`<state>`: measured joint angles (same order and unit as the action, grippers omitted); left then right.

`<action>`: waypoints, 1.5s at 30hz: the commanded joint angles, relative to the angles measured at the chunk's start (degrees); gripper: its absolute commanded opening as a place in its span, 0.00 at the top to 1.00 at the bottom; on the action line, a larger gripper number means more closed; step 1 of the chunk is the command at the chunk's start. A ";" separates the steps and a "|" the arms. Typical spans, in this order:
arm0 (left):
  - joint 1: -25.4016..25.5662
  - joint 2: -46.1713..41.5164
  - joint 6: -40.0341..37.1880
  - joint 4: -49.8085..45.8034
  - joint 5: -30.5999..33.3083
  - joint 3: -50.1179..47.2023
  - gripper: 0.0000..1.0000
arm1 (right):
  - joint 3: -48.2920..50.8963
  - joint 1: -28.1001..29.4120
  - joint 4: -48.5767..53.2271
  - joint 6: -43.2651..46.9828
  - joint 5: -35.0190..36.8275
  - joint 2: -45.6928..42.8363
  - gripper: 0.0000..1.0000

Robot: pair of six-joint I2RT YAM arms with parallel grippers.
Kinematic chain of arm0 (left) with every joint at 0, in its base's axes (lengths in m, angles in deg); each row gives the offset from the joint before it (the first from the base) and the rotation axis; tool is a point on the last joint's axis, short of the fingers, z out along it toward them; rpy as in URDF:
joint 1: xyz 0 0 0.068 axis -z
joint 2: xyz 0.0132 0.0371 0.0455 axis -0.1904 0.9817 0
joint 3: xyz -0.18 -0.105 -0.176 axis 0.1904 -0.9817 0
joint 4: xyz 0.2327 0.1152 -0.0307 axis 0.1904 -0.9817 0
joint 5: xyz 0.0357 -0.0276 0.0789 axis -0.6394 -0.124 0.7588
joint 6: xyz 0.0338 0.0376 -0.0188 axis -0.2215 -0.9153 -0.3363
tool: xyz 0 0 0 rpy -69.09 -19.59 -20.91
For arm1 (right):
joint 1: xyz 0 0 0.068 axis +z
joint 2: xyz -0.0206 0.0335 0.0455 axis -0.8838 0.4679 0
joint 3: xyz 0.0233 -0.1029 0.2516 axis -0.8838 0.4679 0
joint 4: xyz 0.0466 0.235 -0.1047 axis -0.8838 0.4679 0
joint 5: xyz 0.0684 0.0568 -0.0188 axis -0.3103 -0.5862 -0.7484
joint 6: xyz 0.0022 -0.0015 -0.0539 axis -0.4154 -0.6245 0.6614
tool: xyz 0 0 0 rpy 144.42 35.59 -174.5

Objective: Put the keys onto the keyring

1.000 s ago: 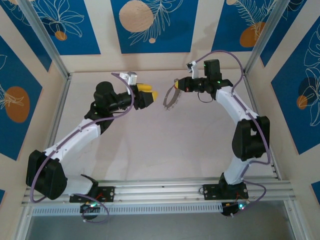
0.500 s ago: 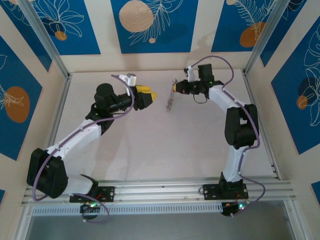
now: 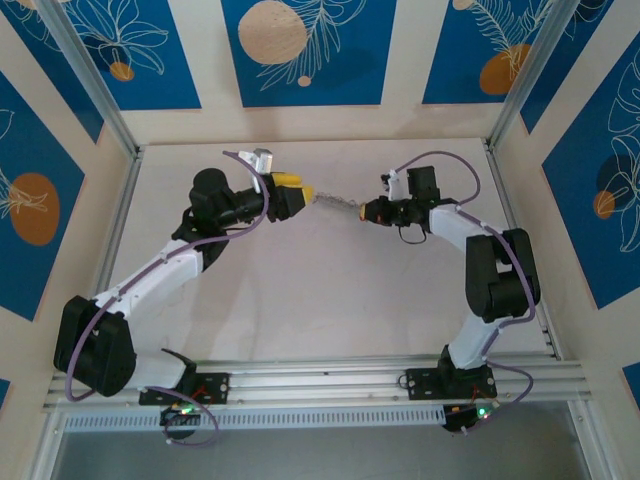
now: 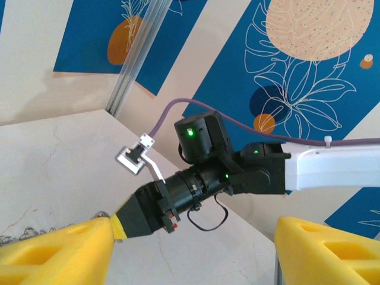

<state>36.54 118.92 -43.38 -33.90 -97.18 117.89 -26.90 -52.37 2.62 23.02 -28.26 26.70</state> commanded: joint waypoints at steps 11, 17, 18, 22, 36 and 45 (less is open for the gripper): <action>-0.69 0.86 1.70 2.40 0.25 -1.16 0.28 | 10.89 4.91 -5.86 -3.19 -0.37 -2.97 1.00; -0.68 1.77 2.10 2.12 -0.68 -1.10 0.28 | 14.80 7.32 -5.92 -4.22 -0.70 -4.09 0.92; -0.69 1.90 2.26 2.21 -0.81 -1.15 0.28 | 15.45 8.16 -5.60 -4.16 -0.65 -4.54 0.87; -0.67 2.33 2.72 2.36 -1.14 -1.12 0.28 | 18.11 11.43 -4.80 -4.53 -1.20 -7.14 0.70; -0.69 -1.68 0.02 -3.96 1.62 -0.72 0.09 | 16.57 5.53 6.67 -5.29 -1.77 -32.47 0.30; -1.52 -12.11 -12.93 -14.14 27.42 -4.67 0.00 | 12.27 0.30 7.39 -5.19 15.98 -39.69 0.13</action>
<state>36.12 110.11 -49.39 -43.98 -82.93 114.85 -12.63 -51.05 8.56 17.41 -21.71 -11.57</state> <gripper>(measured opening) 0.997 0.870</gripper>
